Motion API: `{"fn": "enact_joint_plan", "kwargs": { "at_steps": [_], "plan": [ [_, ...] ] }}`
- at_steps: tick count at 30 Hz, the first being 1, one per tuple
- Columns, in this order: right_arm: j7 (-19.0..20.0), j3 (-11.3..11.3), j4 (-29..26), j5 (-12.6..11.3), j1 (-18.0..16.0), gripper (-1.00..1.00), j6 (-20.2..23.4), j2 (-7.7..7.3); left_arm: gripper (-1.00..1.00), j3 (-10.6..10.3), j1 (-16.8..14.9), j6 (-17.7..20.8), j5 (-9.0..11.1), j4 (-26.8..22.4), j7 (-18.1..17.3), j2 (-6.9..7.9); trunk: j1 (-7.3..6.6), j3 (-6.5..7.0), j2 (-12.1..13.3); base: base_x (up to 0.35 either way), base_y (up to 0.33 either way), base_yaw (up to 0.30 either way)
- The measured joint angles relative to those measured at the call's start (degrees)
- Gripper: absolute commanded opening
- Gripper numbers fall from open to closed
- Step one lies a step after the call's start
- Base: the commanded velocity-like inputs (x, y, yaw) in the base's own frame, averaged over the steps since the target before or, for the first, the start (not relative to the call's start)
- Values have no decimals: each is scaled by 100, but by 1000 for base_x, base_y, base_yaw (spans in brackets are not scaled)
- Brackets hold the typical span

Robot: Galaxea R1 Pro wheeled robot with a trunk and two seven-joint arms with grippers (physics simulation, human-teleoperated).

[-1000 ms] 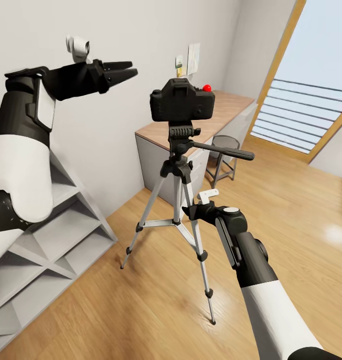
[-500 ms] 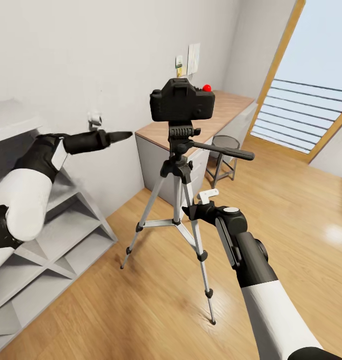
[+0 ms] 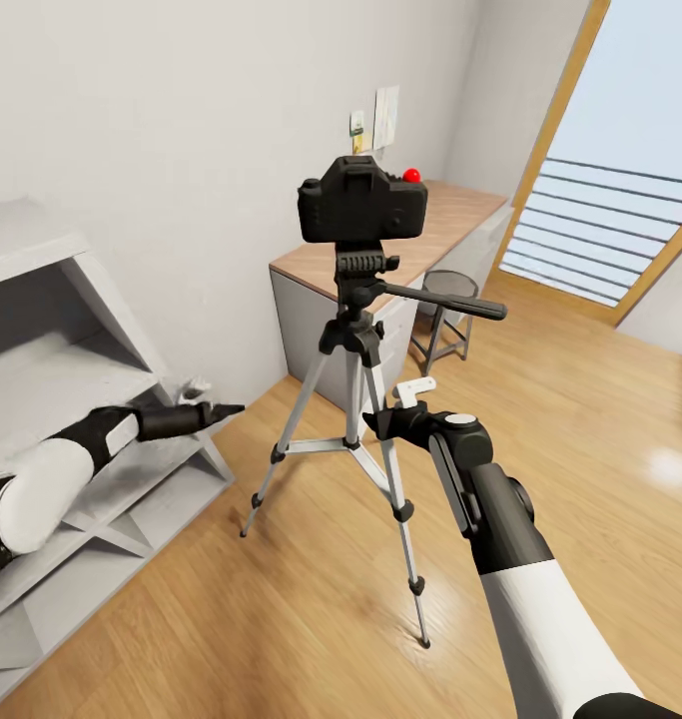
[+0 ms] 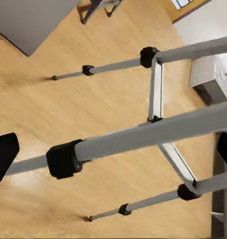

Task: Attach the digital camera to the camera tripod in the bedroom.

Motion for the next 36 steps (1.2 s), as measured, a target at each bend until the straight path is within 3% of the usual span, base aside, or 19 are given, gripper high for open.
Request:
{"fn": "enact_joint_plan", "kwargs": {
  "at_steps": [3, 7, 9, 11, 12, 16, 17, 22, 23, 26, 28, 31, 33, 34, 36],
  "plan": [
    [9, -6, 7, 2, -1, -100, 2, -3, 100, 30, 662, -195, 76, 71, 664, 7, -1, 0, -1, 0, 0, 0],
    [24, -7, 3, 11, -1, -100, -3, -5, 100, 32, 1354, -443, 233, 87, 1161, 14, 0, -1, 0, 0, 0, 0],
    [28, -7, 0, 15, -1, -100, -3, -3, 100, 55, 1898, -888, 495, 88, 1541, 19, 0, -1, 0, 0, 0, 0],
    [30, -4, 1, 24, -1, -100, -4, 3, 100, 85, 2190, -1301, 743, 90, 1777, 20, 0, 0, 0, 0, 0, 0],
    [31, -3, -1, 30, -1, -100, -4, 7, 100, 84, 2455, -1744, 1028, 95, 1974, 16, 0, 0, -1, 0, 0, 0],
    [33, -1, -3, 35, -1, -100, -1, 9, 100, 80, 2976, -2458, 1617, 92, 2242, -6, 0, 0, 0, 0, 0, 0],
    [33, -6, 1, 32, -2, -100, -1, 5, 100, 63, 3227, -2673, 1866, 95, 2366, -16, 0, 0, 0, 0, 0, 0],
    [28, -8, 7, 10, -1, -100, -4, -7, 100, 53, 3856, -2915, 2471, 100, 2977, -50, 0, 0, 0, 0, 0, 0],
    [24, -8, 8, 5, -1, -100, -4, -9, 100, 51, 4054, -2955, 2666, 99, 3310, -90, 0, -1, 0, 0, 0, 0],
    [19, -7, 8, -3, -1, -100, -2, -11, 100, 36, 4368, -2980, 2876, 96, 3936, -232, 0, -1, 0, 0, 0, 0],
    [22, -7, 9, -1, -1, -100, -4, -11, 100, 22, 4532, -2890, 2911, 95, 4340, -324, 0, -1, -1, 0, 0, 0],
    [30, -8, 10, 5, -2, -100, -7, -12, 100, 9, 4691, -2582, 2838, 94, 4681, -398, 0, 0, -1, 0, 0, 0],
    [33, -9, 11, 7, -2, -100, -10, -12, 100, -6, 4838, -2123, 2599, 101, 4931, -461, 1, 0, -1, 0, 0, 0],
    [32, -9, 11, 7, -2, -100, -10, -12, 100, -17, 4921, -1798, 2374, 101, 5042, -493, 0, -1, -1, 0, 0, 0],
    [32, -8, 11, 6, -2, -100, -11, -12, 100, -19, 5000, -1504, 2121, 100, 5119, -515, 1, 0, -1, 0, 0, 0]
  ]
}}
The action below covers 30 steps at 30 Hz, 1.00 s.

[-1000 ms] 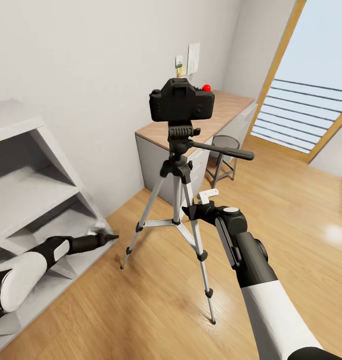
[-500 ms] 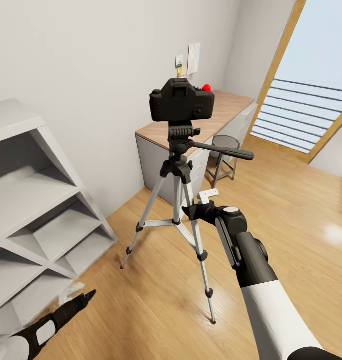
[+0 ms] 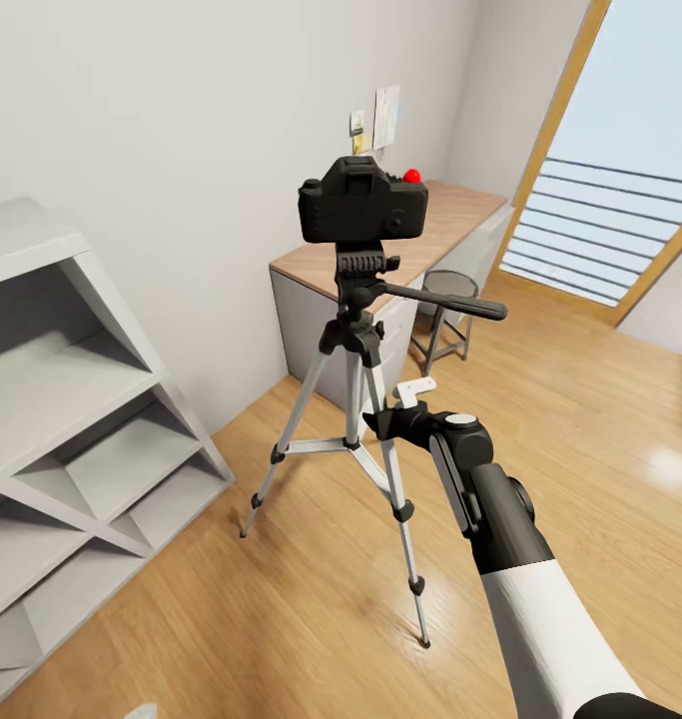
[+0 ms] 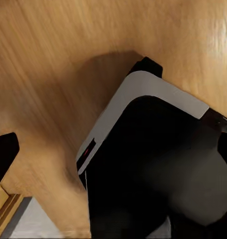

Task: Attach the digital camera to the camera tripod in the bedroom.

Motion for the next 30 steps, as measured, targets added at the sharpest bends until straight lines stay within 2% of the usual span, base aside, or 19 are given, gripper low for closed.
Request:
{"fn": "enact_joint_plan", "kwargs": {
  "at_steps": [3, 7, 9, 15, 29, 30],
  "plan": [
    [-7, 1, -2, -2, 0, -100, 4, 3, 100, -6, 160, 306, -406, 0, 80, -22, 0, 0, 0, 0, 0, 0],
    [-24, 4, -3, -14, 0, -100, 10, 6, 100, -5, 322, 355, -599, -2, 115, -31, 0, 0, 0, 0, 0, 0],
    [-37, 7, -5, -25, 0, -100, 14, 8, 100, -9, 450, 186, -674, 3, 131, -41, 0, 0, 0, 0, 0, 0],
    [-47, 9, -3, -39, 1, -100, 15, 7, 100, -8, 628, -98, -716, 8, 145, -132, 0, 0, -1, 0, 0, 0],
    [-47, 7, -9, -49, 0, -100, 16, -3, 100, 2, 756, -195, -691, 14, 172, -207, 0, 0, 0, 0, 0, 0],
    [-47, 6, -11, -53, 0, 100, 16, -6, 100, 3, 757, -196, -688, 14, 173, -211, 0, 0, 0, 0, 0, 0]
  ]
}}
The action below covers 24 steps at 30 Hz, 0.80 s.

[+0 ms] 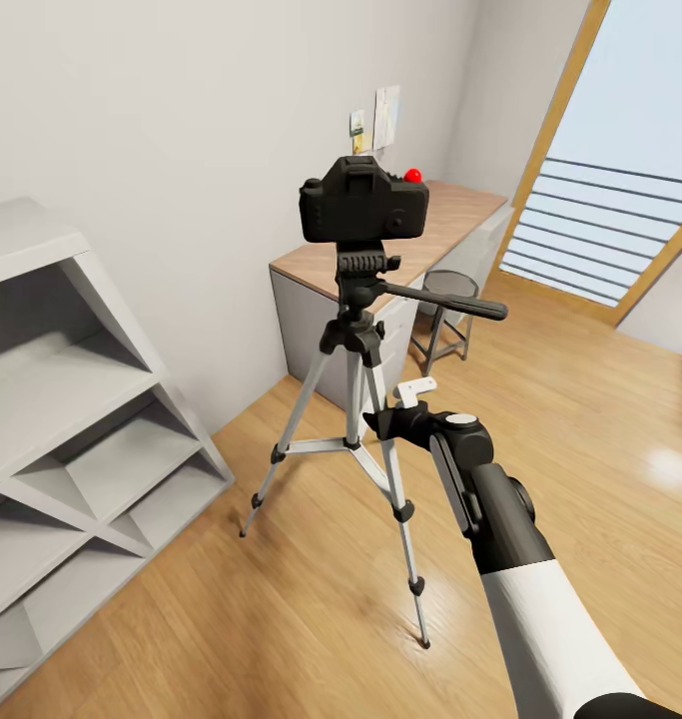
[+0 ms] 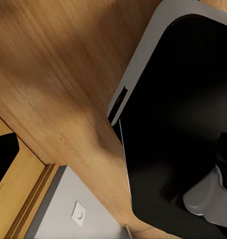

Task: Attach the digital camera to the camera tripod in the bedroom.

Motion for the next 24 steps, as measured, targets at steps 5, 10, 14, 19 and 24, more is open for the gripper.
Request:
{"fn": "enact_joint_plan", "kwargs": {
  "at_steps": [5, 10, 14, 19, 24],
  "plan": [
    [23, 0, 352, 15, 2, 100, 82, -9, 100, 7, 9, 4, 16, 0, 32, -26, 1, 0, 2, 0, 0, 0],
    [28, 0, 427, 22, 1, 100, 76, -11, 100, 9, 52, 3, 20, 0, 108, -47, 1, 0, 1, 0, 0, 0],
    [31, -1, 465, 35, 1, 100, 73, -12, 100, 10, 85, 0, 21, 0, 129, -85, 1, 0, 1, 0, 0, 0],
    [28, -1, 478, 31, 1, 100, 73, -12, 100, 10, 99, -1, 21, 0, 135, -99, 1, 0, 1, 0, 0, 0],
    [28, -5, 483, 39, 2, 100, 73, -12, 100, 10, 105, -1, 22, 0, 138, -105, 1, 0, 2, -32, 0, 0]
  ]
}}
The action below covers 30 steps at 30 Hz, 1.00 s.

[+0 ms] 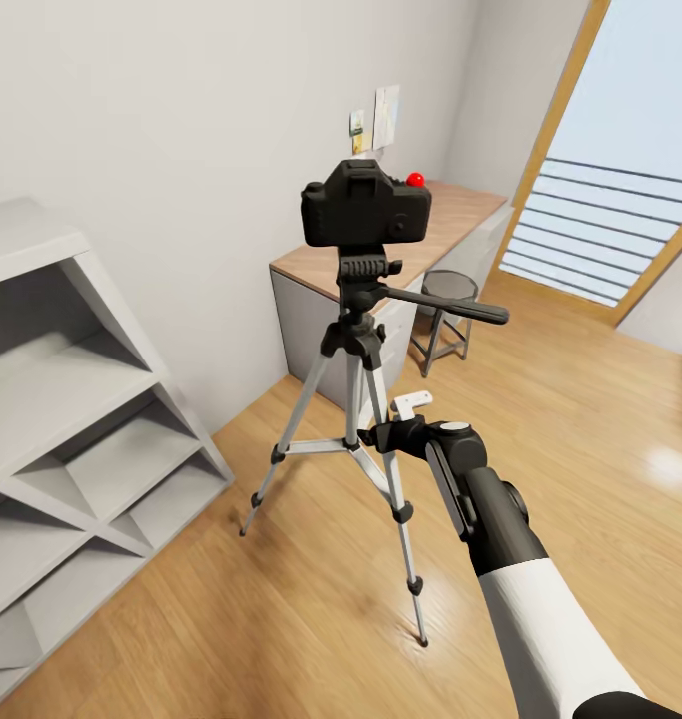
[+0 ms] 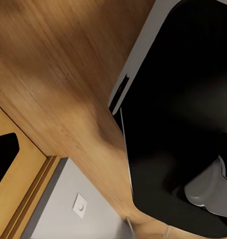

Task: Attach the digital camera to the camera tripod in the bedroom.

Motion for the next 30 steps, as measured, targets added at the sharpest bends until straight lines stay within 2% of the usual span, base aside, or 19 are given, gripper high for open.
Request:
{"fn": "enact_joint_plan", "kwargs": {
  "at_steps": [10, 30],
  "plan": [
    [-8, -4, 2, -3, 0, 100, 1, 0, 100, 1, 1, 0, 0, -2, 1, -9, 1, 0, 0, -157, 0, 0],
    [-22, -3, 4, -16, 1, 100, -1, 1, 100, 5, 2, -4, -2, -8, 1, -8, 0, 0, 0, -11, 0, 0]
  ]
}}
